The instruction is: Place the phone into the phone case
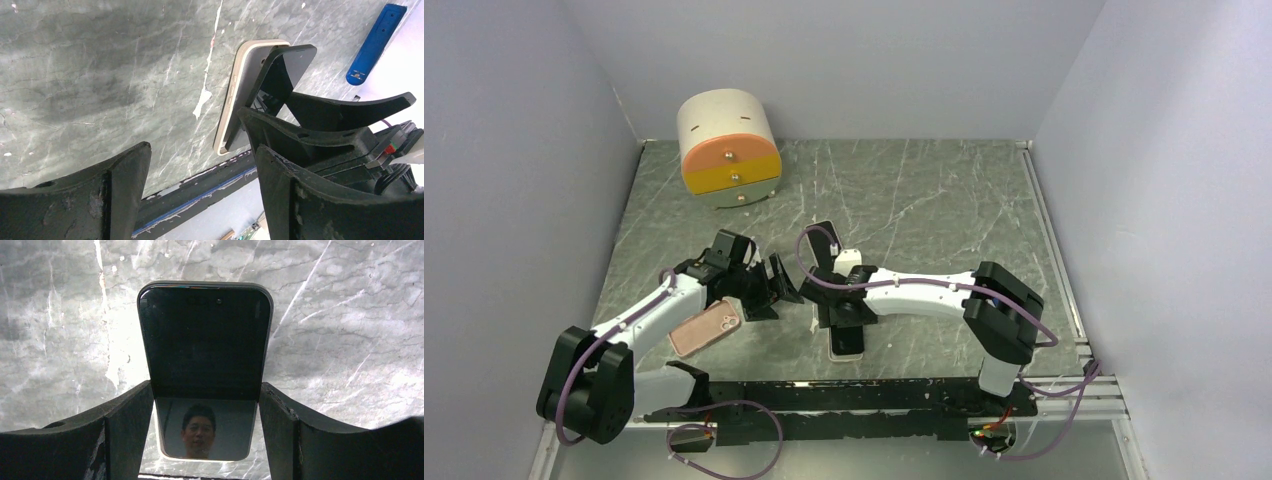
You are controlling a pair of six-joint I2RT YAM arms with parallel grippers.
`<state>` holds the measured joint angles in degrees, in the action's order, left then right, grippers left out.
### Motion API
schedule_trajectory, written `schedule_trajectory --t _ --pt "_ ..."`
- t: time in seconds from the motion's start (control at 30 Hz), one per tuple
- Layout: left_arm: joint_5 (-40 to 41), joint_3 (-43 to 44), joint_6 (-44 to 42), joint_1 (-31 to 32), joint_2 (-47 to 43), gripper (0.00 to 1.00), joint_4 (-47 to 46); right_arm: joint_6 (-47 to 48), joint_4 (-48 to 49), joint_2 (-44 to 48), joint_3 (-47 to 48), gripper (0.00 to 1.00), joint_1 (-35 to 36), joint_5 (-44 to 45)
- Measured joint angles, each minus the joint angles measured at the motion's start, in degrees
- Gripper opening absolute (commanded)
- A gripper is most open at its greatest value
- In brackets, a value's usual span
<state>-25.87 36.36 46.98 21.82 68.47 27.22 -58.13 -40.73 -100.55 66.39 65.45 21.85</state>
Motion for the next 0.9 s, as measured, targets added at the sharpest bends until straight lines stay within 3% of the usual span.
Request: schedule_trajectory --t 0.57,0.77,0.87,0.9 --pt "-0.04 -0.48 -0.63 0.0 -1.6 0.81 0.07 -4.59 -0.11 -1.25 0.0 0.63 0.07 0.11" --pt "-0.07 -1.25 -0.61 0.0 -2.1 0.81 0.02 -5.99 -0.52 -1.25 0.0 0.75 0.81 0.31" --pt "-0.17 -1.4 -0.59 0.0 -2.1 0.81 0.04 -6.43 -0.83 -1.27 0.0 0.97 1.16 0.31" --pt "-0.26 -1.4 -0.59 0.0 -2.1 0.81 0.04 -6.67 -0.83 -1.27 0.0 0.99 1.2 0.26"
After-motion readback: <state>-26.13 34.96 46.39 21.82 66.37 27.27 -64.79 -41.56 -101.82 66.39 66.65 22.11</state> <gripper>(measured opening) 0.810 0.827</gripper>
